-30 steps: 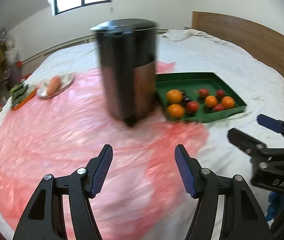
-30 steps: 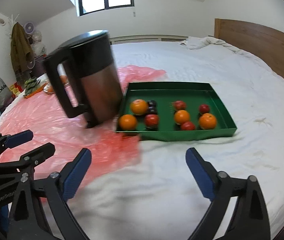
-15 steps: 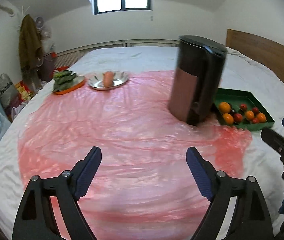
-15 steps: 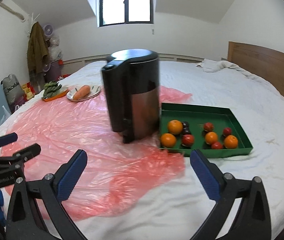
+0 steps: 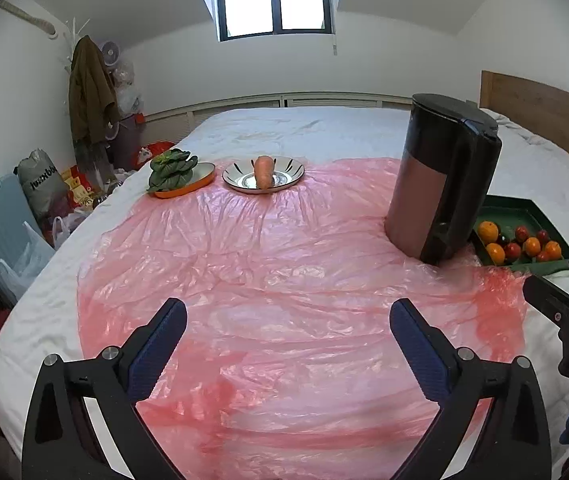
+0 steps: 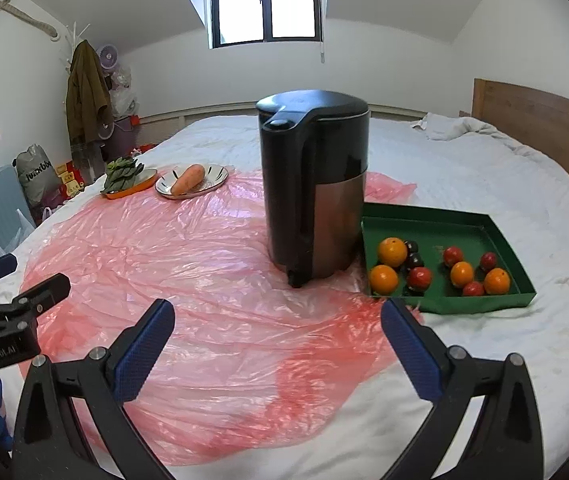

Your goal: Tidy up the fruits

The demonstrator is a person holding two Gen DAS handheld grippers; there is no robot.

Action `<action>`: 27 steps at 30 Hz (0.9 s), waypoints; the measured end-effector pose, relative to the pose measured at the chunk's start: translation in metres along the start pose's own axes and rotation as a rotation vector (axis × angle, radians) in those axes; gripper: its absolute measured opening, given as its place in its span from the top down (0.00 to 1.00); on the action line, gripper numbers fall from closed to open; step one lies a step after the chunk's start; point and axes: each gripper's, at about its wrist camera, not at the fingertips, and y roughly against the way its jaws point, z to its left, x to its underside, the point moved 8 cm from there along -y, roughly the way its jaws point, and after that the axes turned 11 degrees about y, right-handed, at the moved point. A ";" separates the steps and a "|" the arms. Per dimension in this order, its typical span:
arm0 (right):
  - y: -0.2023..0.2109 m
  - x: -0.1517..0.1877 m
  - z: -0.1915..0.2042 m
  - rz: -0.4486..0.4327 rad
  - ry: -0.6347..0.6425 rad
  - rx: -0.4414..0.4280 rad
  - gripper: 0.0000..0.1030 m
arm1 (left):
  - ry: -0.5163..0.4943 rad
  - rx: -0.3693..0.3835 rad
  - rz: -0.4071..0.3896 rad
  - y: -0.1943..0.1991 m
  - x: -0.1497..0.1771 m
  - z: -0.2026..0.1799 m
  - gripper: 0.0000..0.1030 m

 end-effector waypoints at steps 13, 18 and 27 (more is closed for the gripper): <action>-0.007 -0.004 0.021 0.009 0.006 -0.001 0.00 | 0.029 -0.010 -0.004 -0.003 -0.003 0.027 0.03; -0.008 -0.005 0.028 0.010 0.003 0.001 0.00 | 0.024 -0.007 -0.010 -0.003 -0.006 0.035 0.03; -0.009 -0.009 0.031 0.007 -0.011 0.006 0.00 | -0.010 -0.002 -0.027 -0.003 -0.011 0.039 0.03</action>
